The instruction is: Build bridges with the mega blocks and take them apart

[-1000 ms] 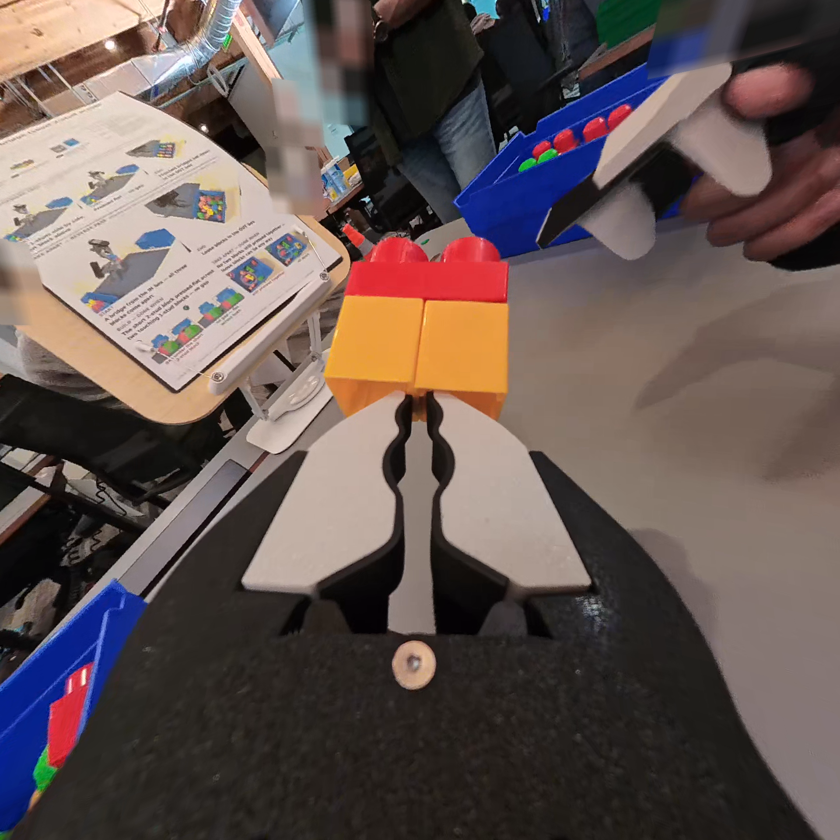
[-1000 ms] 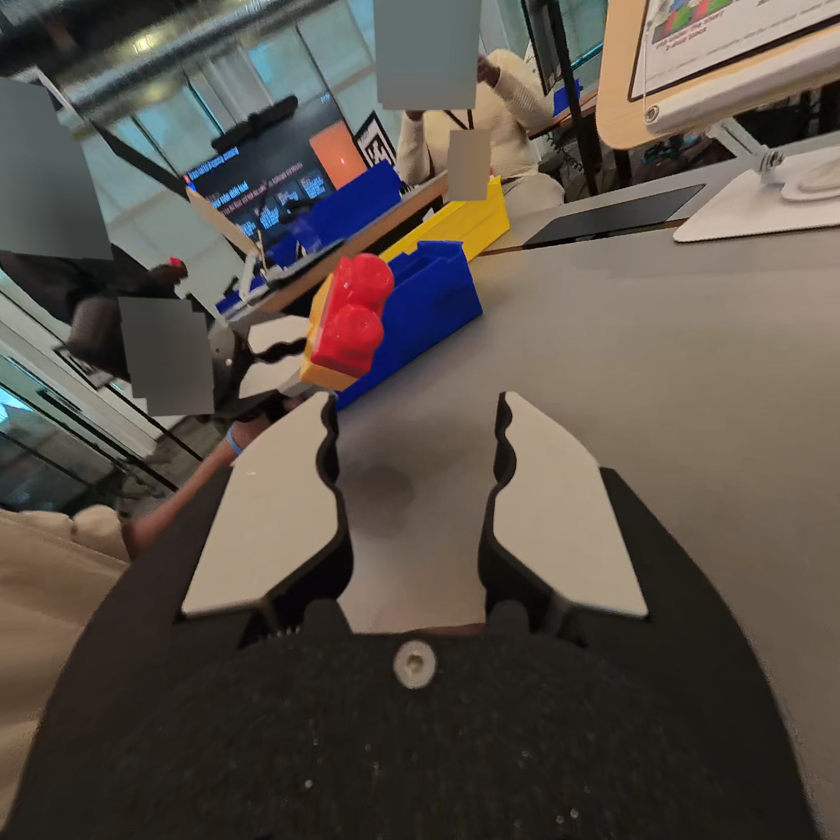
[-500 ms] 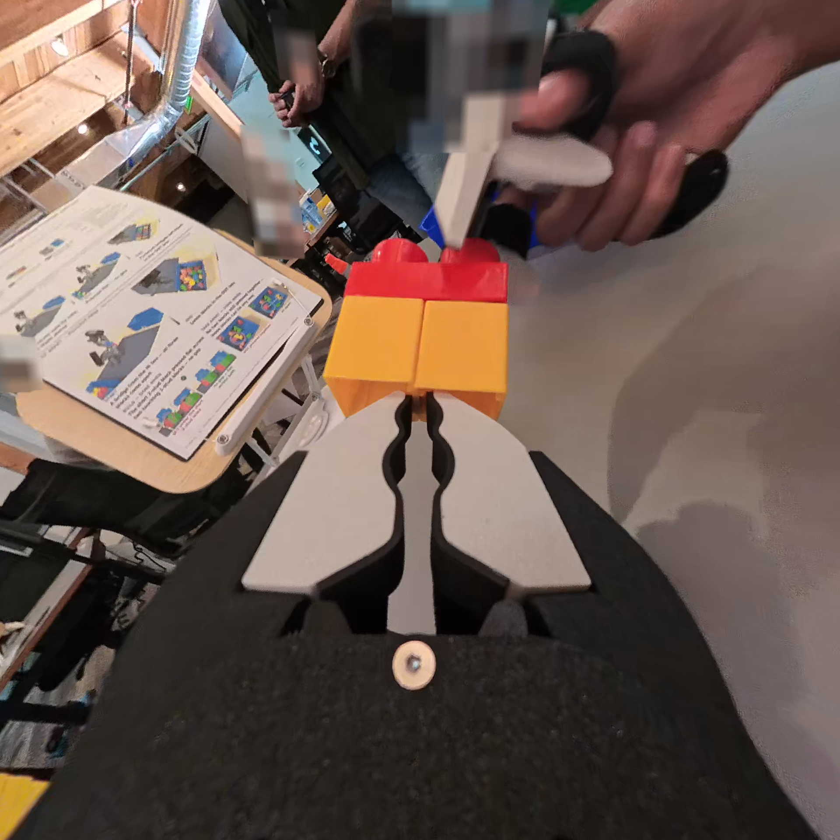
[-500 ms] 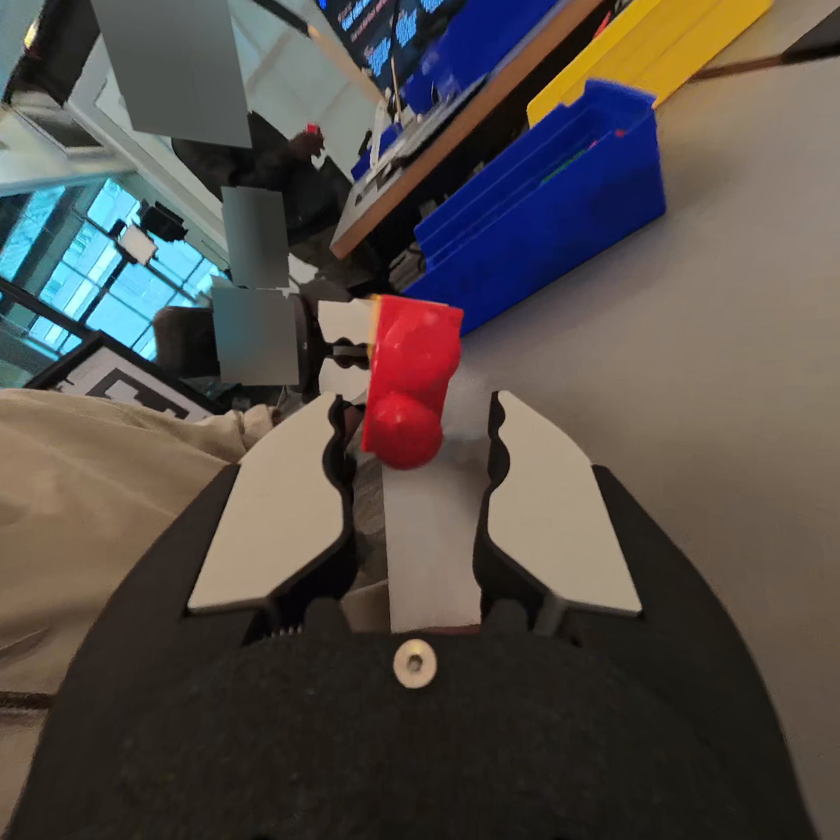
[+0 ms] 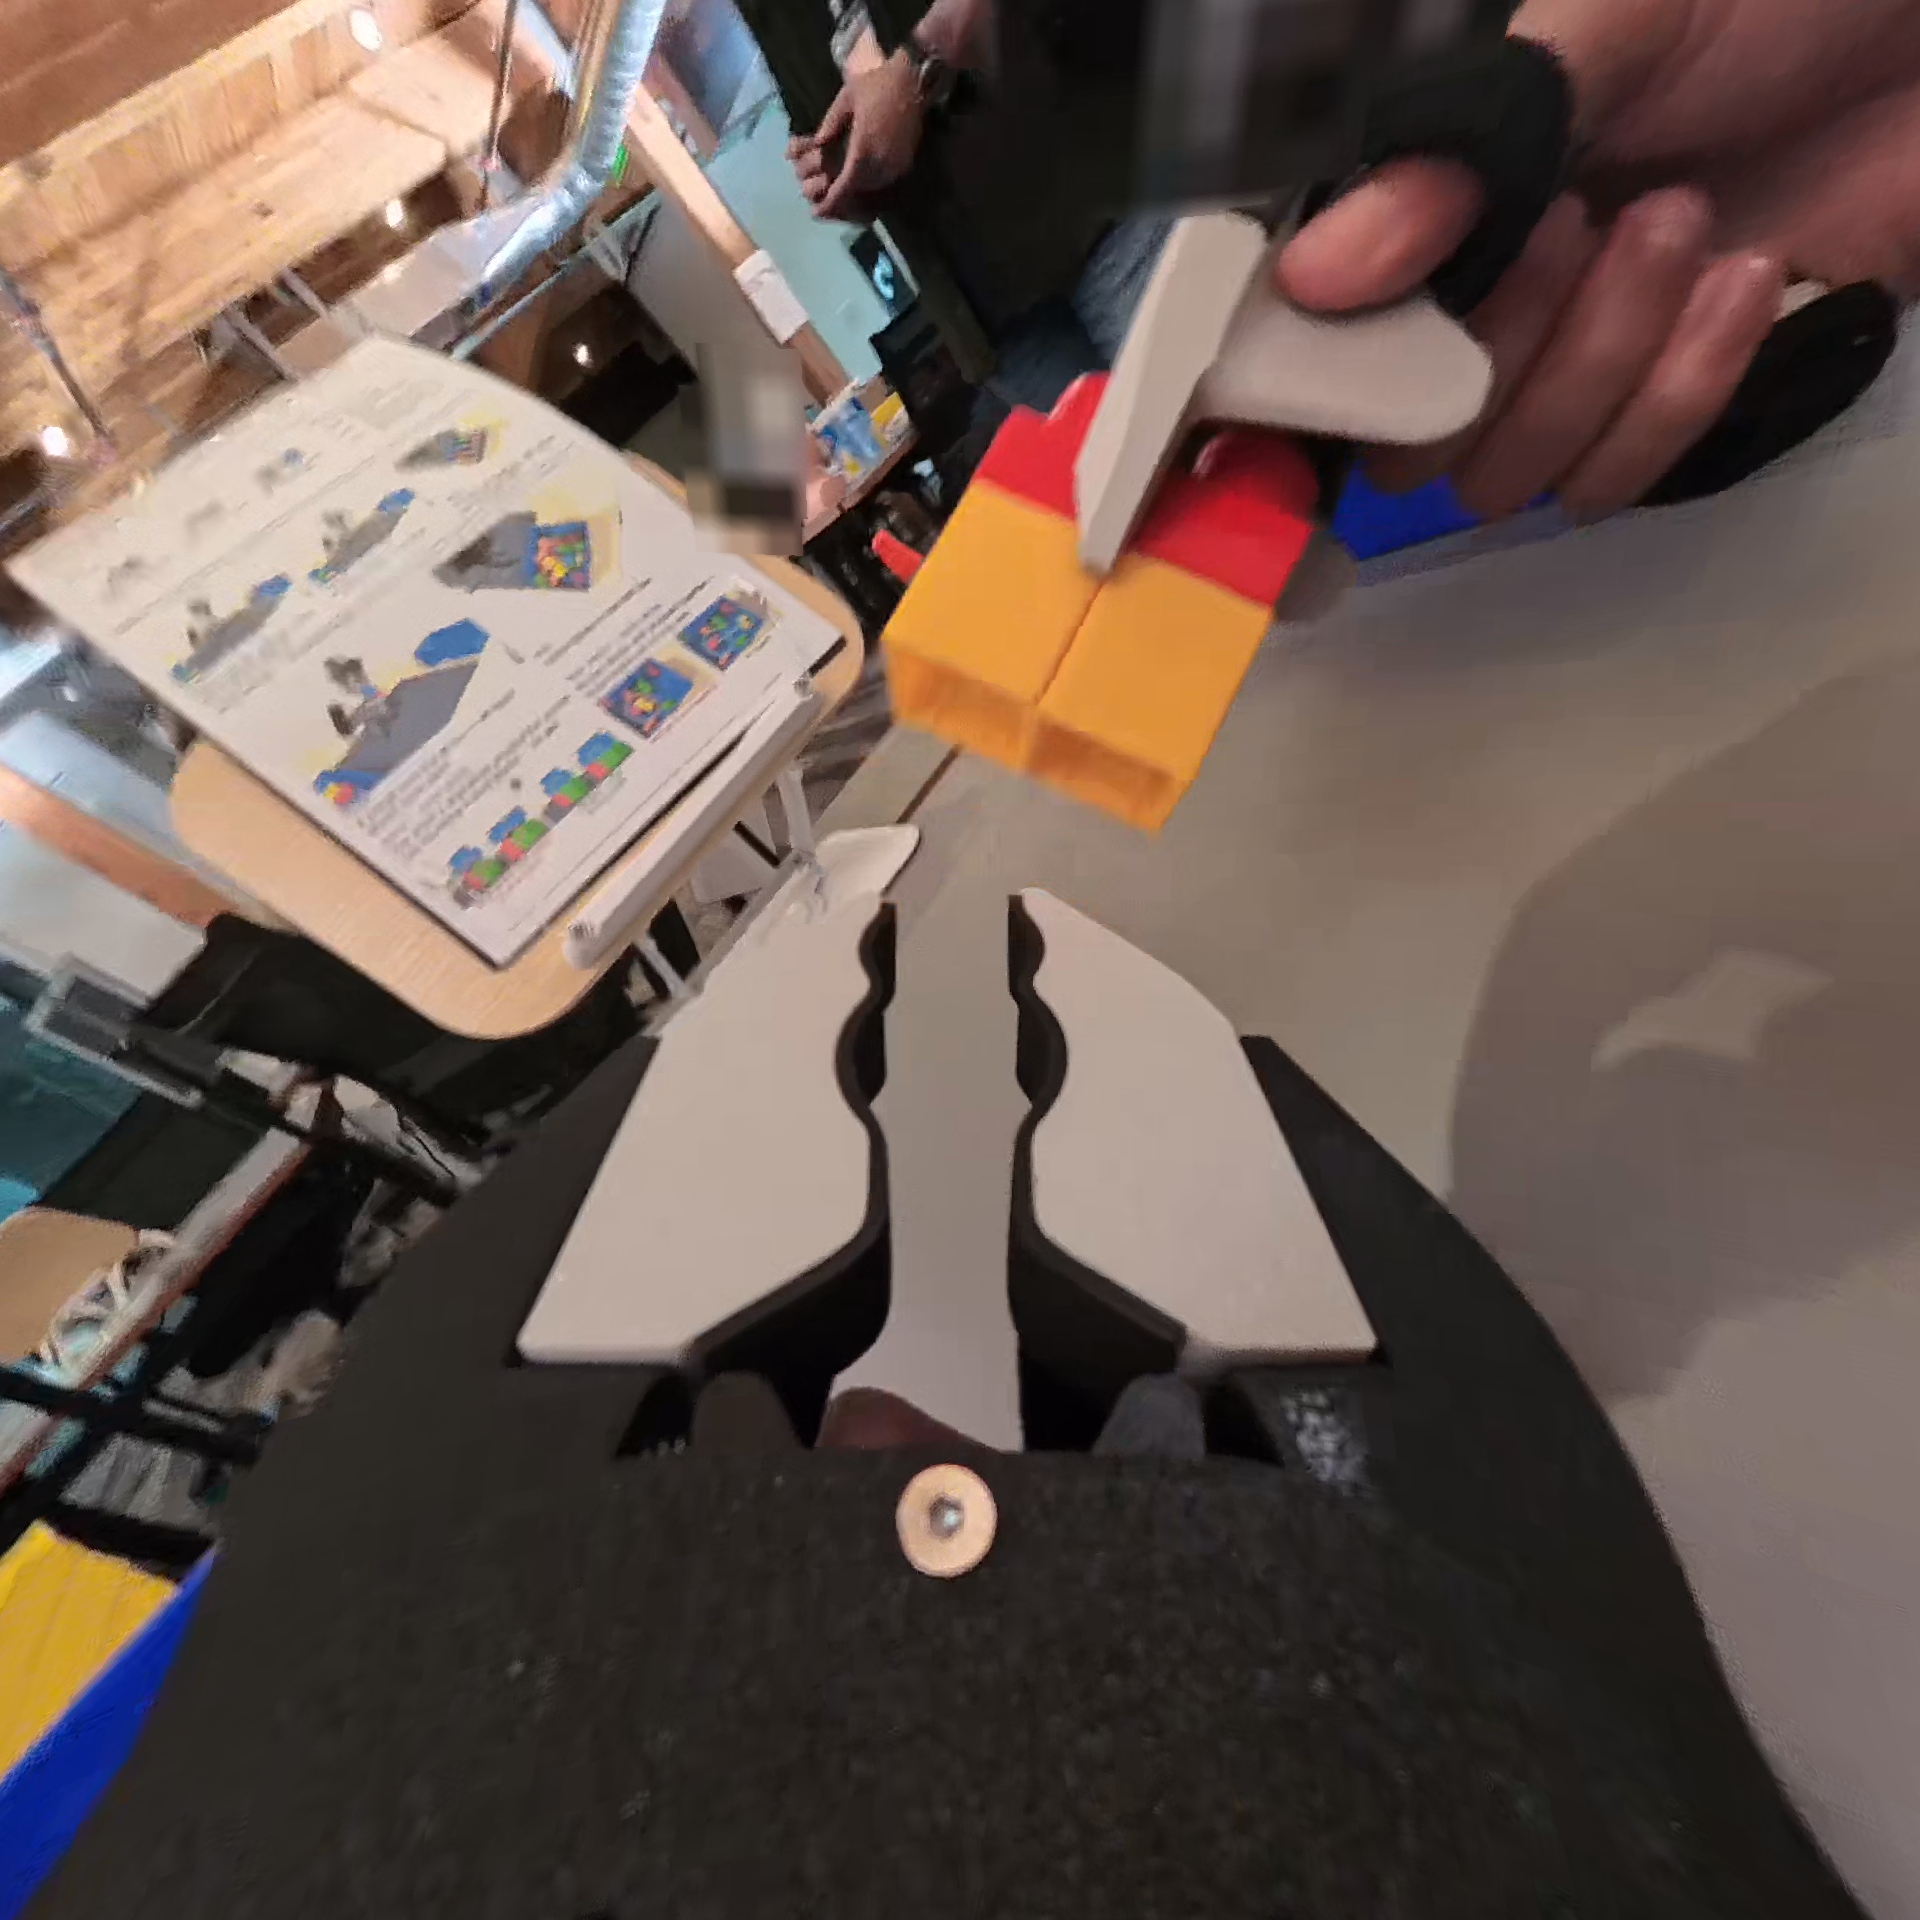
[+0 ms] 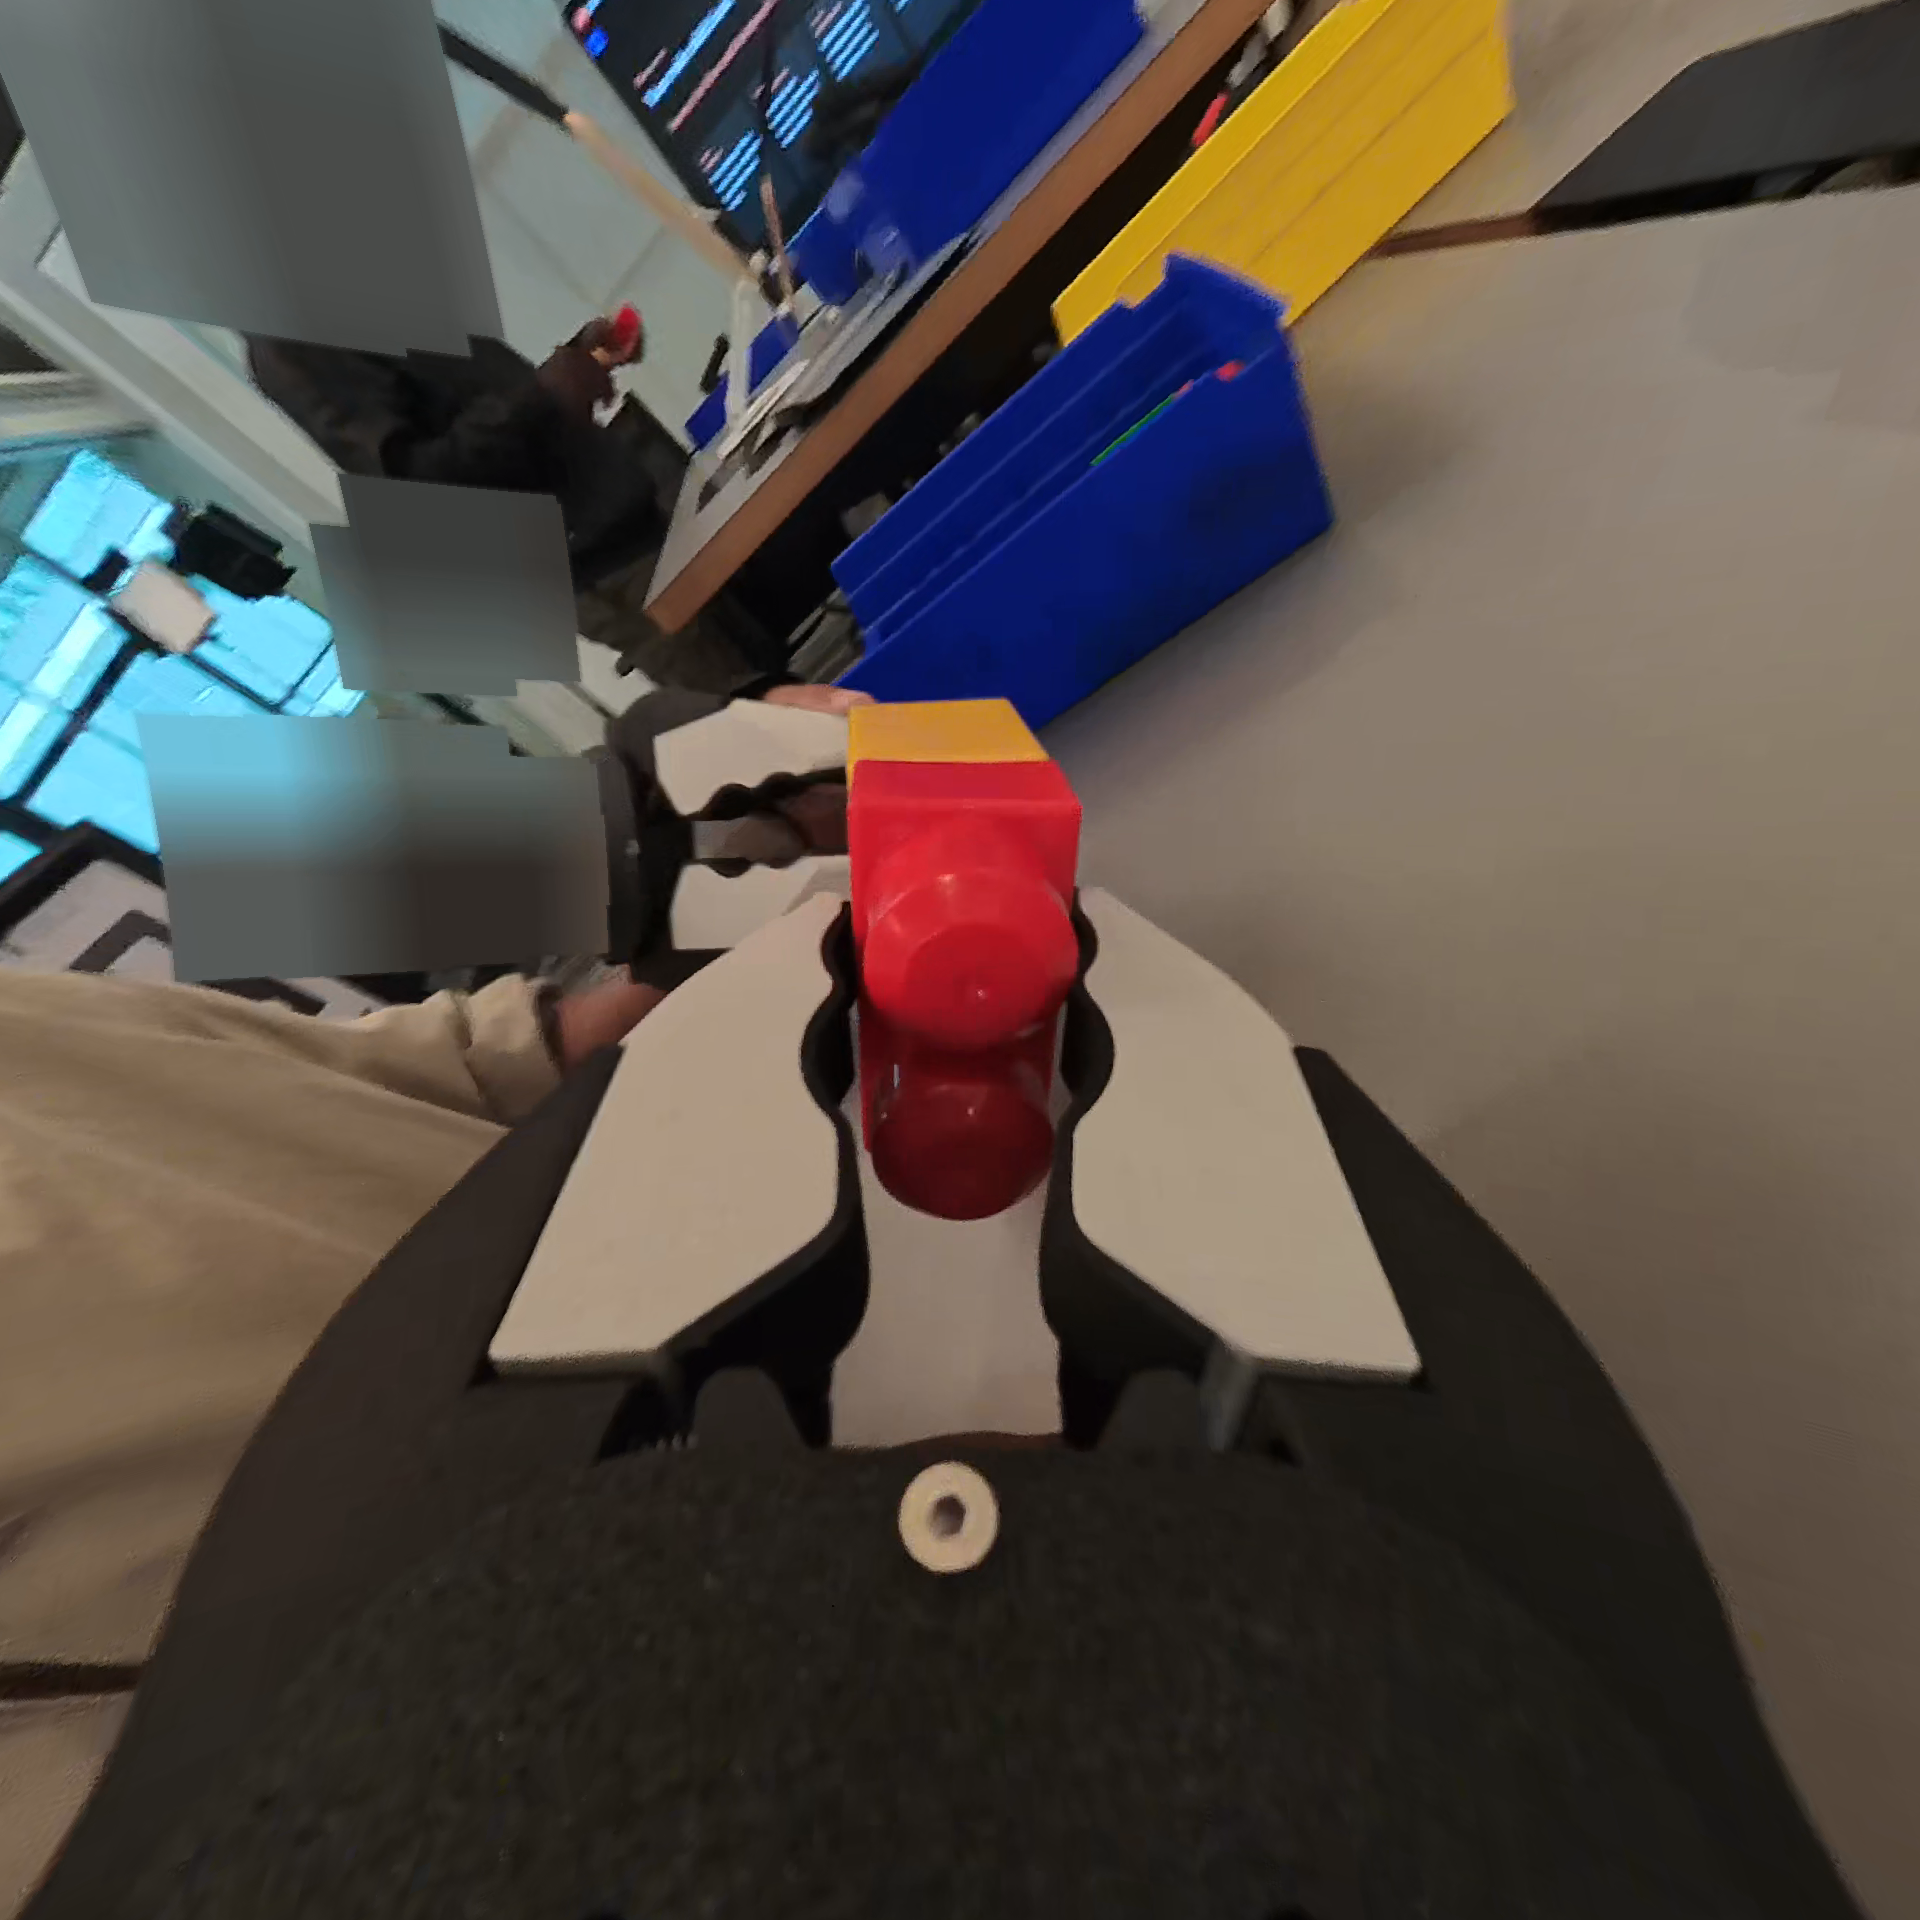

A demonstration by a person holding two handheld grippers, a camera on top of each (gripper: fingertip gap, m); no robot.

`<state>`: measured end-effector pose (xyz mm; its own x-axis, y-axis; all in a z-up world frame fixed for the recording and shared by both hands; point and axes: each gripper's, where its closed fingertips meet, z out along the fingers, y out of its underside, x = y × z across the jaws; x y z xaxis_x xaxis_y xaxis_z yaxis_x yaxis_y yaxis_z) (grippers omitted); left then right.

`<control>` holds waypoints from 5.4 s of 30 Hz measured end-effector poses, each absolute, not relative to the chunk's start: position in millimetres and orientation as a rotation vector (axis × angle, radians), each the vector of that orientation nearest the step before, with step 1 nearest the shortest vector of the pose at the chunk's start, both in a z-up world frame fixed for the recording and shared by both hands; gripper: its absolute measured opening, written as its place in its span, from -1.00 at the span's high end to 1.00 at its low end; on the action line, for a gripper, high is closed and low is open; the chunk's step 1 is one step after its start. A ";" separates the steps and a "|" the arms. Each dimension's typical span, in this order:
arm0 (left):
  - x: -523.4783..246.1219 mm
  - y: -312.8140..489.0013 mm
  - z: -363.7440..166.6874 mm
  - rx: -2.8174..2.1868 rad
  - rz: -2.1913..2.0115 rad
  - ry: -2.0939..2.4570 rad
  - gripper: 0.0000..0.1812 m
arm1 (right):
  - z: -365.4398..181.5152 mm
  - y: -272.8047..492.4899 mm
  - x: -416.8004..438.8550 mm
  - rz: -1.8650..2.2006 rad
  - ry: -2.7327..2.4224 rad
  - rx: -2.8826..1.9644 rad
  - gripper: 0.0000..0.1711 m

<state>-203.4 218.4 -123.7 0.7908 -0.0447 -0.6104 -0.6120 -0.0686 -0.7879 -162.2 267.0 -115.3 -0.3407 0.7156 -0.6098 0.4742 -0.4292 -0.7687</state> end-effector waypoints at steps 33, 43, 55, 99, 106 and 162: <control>-244.0 188.0 -191.8 -1.861 0.102 -0.257 0.00 | -119.9 503.5 26.5 0.457 -1.001 -1.993 0.57; -236.9 188.3 -187.3 -1.858 0.060 -0.241 0.04 | -220.6 595.4 61.5 0.055 -1.156 -2.582 0.56; -234.5 186.2 -186.8 -1.865 0.039 -0.225 0.04 | -238.2 600.1 56.1 -0.010 -1.102 -2.794 0.56; -227.1 183.6 -195.8 -1.854 0.248 -0.375 0.11 | -187.1 343.2 -84.6 0.761 -1.095 -1.515 0.17; -234.2 170.2 -196.2 -1.870 0.278 -0.395 0.12 | -189.8 337.9 -87.7 0.787 -1.119 -1.525 0.19; -515.1 48.0 -200.1 -2.544 0.310 -0.592 0.59 | -174.7 340.2 -94.4 0.785 -1.183 -1.473 0.29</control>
<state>-515.1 48.0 -200.1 0.8790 0.4654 -0.1035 0.3501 -0.7774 -0.5226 -94.4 340.2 -174.7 0.2977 0.9481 0.1117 0.2657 0.0301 -0.9636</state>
